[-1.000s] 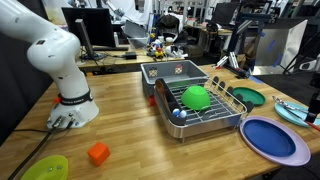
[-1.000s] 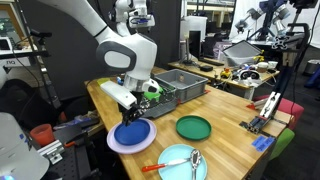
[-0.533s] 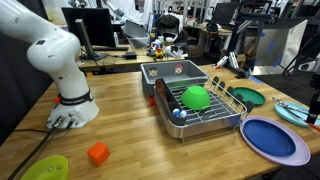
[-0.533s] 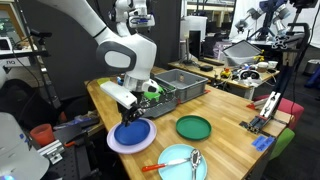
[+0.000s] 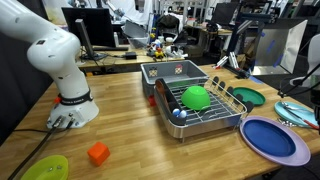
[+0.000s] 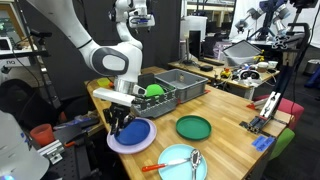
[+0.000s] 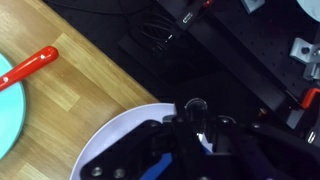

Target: Put the spoon on the light blue plate on the dark blue plate

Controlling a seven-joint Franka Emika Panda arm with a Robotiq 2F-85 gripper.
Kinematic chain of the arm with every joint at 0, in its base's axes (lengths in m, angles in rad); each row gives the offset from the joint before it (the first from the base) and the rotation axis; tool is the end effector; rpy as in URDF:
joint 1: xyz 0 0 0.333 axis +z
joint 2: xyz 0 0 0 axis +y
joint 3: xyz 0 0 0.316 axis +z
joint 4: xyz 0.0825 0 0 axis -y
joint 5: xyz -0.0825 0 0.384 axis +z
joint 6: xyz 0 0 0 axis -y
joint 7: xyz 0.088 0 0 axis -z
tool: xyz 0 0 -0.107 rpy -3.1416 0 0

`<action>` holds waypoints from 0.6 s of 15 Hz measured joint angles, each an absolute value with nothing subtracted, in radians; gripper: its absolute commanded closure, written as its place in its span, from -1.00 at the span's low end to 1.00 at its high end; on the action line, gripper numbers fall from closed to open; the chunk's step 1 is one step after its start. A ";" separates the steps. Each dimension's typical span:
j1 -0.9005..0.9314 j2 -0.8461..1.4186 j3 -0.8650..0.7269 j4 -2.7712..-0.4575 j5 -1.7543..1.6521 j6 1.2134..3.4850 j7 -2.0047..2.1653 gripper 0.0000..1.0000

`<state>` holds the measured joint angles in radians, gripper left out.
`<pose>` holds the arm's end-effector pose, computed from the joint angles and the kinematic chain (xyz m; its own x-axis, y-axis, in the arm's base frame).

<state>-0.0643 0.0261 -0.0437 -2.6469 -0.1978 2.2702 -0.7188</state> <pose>0.3745 -0.0457 0.2087 0.6450 0.6749 -0.3586 0.6555 -0.7297 -0.1943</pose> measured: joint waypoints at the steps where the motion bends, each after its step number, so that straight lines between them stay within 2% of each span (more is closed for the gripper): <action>1: -0.054 0.026 -0.037 -2.657 -0.231 2.280 -0.721 0.90; 9: -0.010 0.037 -0.005 -2.687 -0.358 2.437 -0.817 0.90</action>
